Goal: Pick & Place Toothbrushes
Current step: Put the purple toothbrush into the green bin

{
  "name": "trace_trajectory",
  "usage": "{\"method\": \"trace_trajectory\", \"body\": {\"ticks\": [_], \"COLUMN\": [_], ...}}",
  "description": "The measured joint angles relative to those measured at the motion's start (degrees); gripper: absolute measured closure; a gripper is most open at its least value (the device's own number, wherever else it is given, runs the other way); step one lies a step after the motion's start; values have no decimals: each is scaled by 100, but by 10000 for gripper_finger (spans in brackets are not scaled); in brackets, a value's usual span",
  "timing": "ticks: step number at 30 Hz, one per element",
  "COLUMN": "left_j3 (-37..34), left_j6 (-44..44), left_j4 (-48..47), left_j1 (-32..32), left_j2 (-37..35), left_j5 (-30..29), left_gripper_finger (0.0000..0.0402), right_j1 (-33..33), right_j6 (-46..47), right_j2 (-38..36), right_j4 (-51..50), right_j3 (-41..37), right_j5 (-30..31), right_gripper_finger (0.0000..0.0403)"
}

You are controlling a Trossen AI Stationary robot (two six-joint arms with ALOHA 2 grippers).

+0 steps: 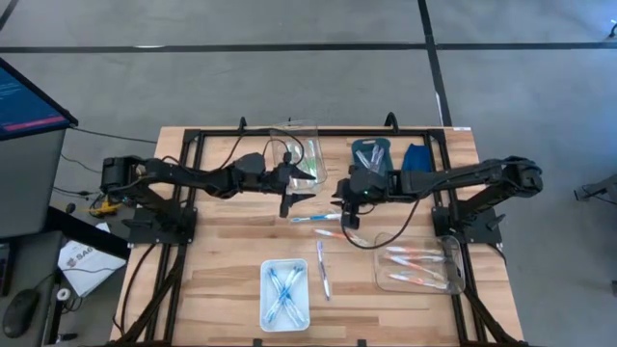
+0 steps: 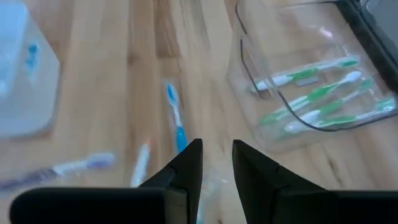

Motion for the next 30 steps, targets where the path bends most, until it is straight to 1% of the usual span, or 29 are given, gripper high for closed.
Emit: {"method": "trace_trajectory", "body": {"ticks": [2,5,8,10,14,16,18,21,25,28,30], "left_j3": [0,-2,4,4,-4,5,4,-4,-3,4,2], "left_j6": [-119,-296,-463,-590,-619,-719,-718,-635,-549,-374,-241], "left_j4": [-38,-161,-349,-648,-1634,-2188,-2757,-3314,-3356,-3338,-3345], "left_j1": [0,-29,-88,-134,-301,-438,-606,-859,-1139,-1238,-1241], "left_j2": [-66,-214,-451,-690,-1096,-1256,-1368,-1458,-1530,-1553,-1558], "left_j5": [0,56,284,490,1047,1050,1055,1033,970,695,644], "left_gripper_finger": [170,170,170,170,170,173,184,218,289,349,385], "right_j1": [94,271,481,659,1199,1454,1650,1814,1826,1685,1566], "right_j6": [492,1657,2948,3493,3863,3971,4000,4006,4007,4005,3944], "right_j2": [0,0,0,0,0,0,0,0,0,0,0], "right_j4": [206,473,741,889,1134,1279,1380,1357,1141,868,625], "right_j3": [0,0,4,2,2,2,2,2,2,2,2], "right_j5": [0,0,-12,-44,-61,-8,89,142,138,56,-45], "right_gripper_finger": [321,321,321,321,321,321,321,321,321,321,321]}}
